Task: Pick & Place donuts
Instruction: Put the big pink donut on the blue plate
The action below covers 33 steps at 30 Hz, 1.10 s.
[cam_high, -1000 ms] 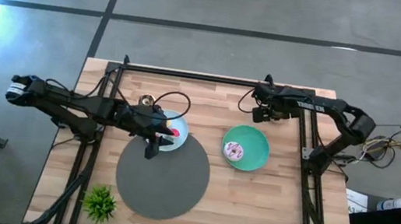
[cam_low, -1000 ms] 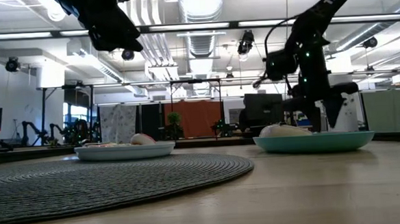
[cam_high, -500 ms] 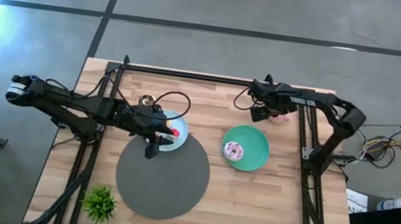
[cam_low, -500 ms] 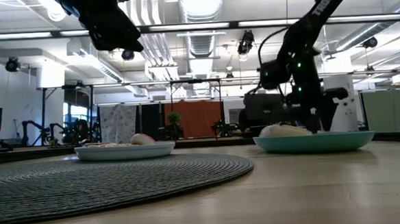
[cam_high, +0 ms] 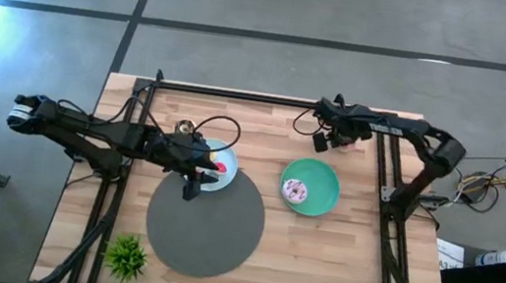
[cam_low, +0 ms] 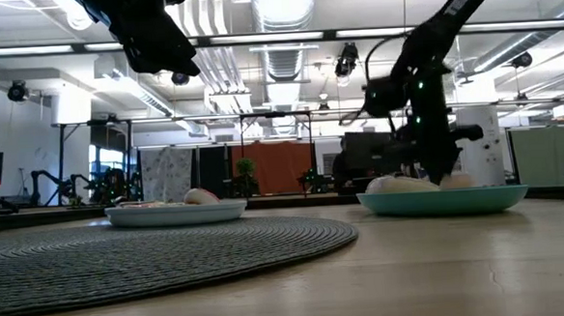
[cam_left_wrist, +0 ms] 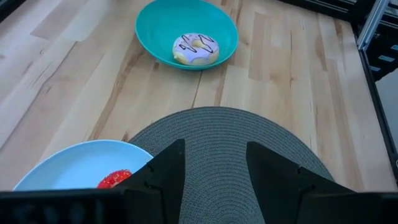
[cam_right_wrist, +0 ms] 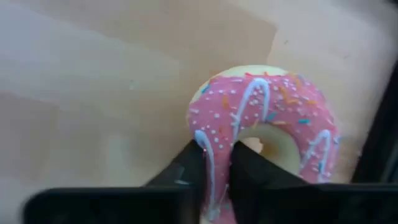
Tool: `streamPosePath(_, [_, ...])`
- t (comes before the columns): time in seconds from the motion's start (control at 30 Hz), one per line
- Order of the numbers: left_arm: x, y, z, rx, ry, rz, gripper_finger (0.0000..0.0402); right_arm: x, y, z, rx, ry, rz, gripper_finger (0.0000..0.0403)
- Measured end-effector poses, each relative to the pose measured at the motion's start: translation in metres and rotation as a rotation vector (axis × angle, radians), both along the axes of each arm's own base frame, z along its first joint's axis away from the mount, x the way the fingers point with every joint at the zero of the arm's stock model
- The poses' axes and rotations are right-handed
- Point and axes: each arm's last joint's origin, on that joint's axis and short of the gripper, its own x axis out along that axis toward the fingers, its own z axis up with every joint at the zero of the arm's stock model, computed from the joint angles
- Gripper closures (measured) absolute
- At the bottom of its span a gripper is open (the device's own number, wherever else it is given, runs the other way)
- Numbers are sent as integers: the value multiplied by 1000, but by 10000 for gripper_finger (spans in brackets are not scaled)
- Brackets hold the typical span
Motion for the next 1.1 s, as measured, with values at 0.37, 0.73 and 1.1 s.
streamPosePath(0.37, [0, 0, 0, 65, 4, -32, 257, 21, 90, 70, 32, -313, 274, 382])
streamPosePath(0.73, [0, 1, 0, 82, 4, -28, 257, 57, 118, 24, 188, -280, 184, 361])
streamPosePath(1.1, [-20, 3, -1, 72, 111, 21, 257, 84, 122, 36, 117, -291, 275, 232])
